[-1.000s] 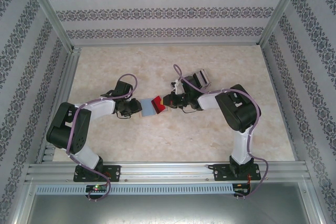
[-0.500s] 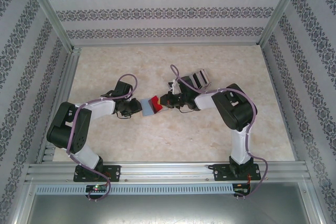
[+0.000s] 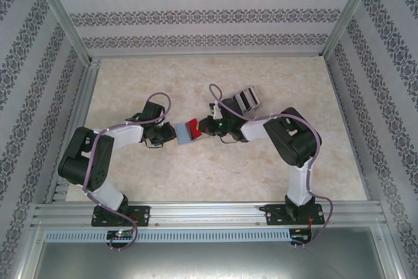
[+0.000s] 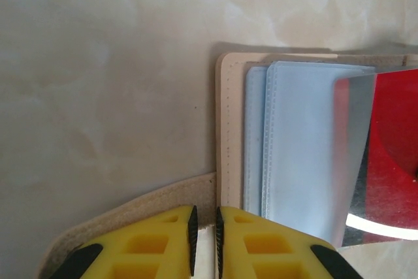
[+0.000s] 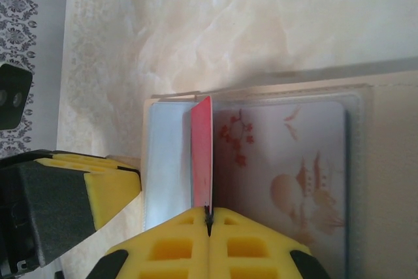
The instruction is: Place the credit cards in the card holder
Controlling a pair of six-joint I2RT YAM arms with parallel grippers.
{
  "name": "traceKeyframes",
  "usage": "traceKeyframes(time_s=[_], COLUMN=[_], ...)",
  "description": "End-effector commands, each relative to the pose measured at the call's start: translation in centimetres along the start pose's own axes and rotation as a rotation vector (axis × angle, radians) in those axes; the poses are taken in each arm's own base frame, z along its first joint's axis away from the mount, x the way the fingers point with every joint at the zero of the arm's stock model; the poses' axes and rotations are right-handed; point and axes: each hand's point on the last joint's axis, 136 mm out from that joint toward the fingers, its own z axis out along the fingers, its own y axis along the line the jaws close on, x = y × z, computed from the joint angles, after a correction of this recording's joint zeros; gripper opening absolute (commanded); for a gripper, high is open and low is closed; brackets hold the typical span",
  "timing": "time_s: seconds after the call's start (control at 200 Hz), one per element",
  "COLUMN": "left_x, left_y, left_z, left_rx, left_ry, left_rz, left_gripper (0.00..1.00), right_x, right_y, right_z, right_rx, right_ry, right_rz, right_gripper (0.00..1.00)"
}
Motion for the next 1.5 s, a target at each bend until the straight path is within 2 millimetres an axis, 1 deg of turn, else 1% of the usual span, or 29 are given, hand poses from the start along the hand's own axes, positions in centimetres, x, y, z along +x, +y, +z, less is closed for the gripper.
traceKeyframes(time_s=[0.0,0.115,0.24,0.32,0.36,0.39,0.415,0.525,0.62,0.739,0.799,0.854,0.944,1.009,1.084,1.194,1.304,1.494], left_x=[1.3,1.3,1.4,1.4,1.4,1.4,1.4,1.5,1.5,1.4,1.3,1.3,1.3,1.3,1.3,1.5,1.6,1.6], left_y=[0.9,1.0,1.0,1.1,1.1,1.1,1.1,1.2,1.2,1.1,1.0,1.0,0.9,0.9,0.9,1.0,1.1,1.1], left_z=[0.9,1.0,1.0,1.0,1.0,1.0,1.0,1.0,1.0,1.0,1.1,1.1,1.1,1.1,1.1,1.3,1.4,1.5], left_rx=[-0.005,-0.003,-0.003,-0.005,-0.005,-0.006,-0.007,-0.009,-0.013,-0.009,-0.004,-0.002,0.001,0.003,0.004,0.002,0.002,0.007], left_ry=[0.044,0.044,0.049,0.048,0.047,0.047,0.047,0.049,0.048,0.047,0.048,0.048,0.048,0.048,0.049,0.055,0.06,0.055], left_rz=[-0.033,-0.035,-0.035,-0.037,-0.037,-0.037,-0.038,-0.04,-0.038,-0.039,-0.04,-0.041,-0.043,-0.044,-0.044,-0.046,-0.049,-0.051], left_gripper=[0.18,0.17,0.17,0.17,0.17,0.17,0.17,0.17,0.17,0.16,0.16,0.16,0.16,0.14,0.13,0.1,0.08,0.04], right_x=[0.8,1.5,2.0,2.2,2.2,2.1,2.1,1.3,0.6,-0.1,-0.4,-0.3,0.1,0.2,0.5,0.8,1.0,1.8], right_y=[0.6,0.8,0.5,0.7,0.8,0.9,1.1,1.5,1.8,1.5,1.5,1.9,2.2,1.9,1.6,0.8,-0.3,-0.7], right_z=[0.6,1.3,1.8,1.9,1.8,1.6,1.4,0.0,-1.3,-2.7,-3.0,-3.0,-2.1,-1.4,-0.7,0.3,0.8,1.9], right_rx=[0.048,0.082,0.112,0.119,0.125,0.126,0.129,0.167,0.203,0.273,0.284,0.267,0.237,0.234,0.237,0.252,0.285,0.298], right_ry=[-0.016,0.0,0.015,0.024,0.03,0.028,0.024,0.002,-0.001,0.023,0.021,0.03,0.064,0.088,0.111,0.136,0.151,0.19], right_rz=[-0.068,-0.103,-0.12,-0.139,-0.147,-0.153,-0.159,-0.21,-0.255,-0.296,-0.314,-0.323,-0.32,-0.304,-0.294,-0.285,-0.276,-0.283], right_gripper=[0.04,0.05,0.07,0.14,0.2,0.27,0.29,0.33,0.33,0.37,0.36,0.32,0.2,0.12,0.07,0.06,0.06,0.06])
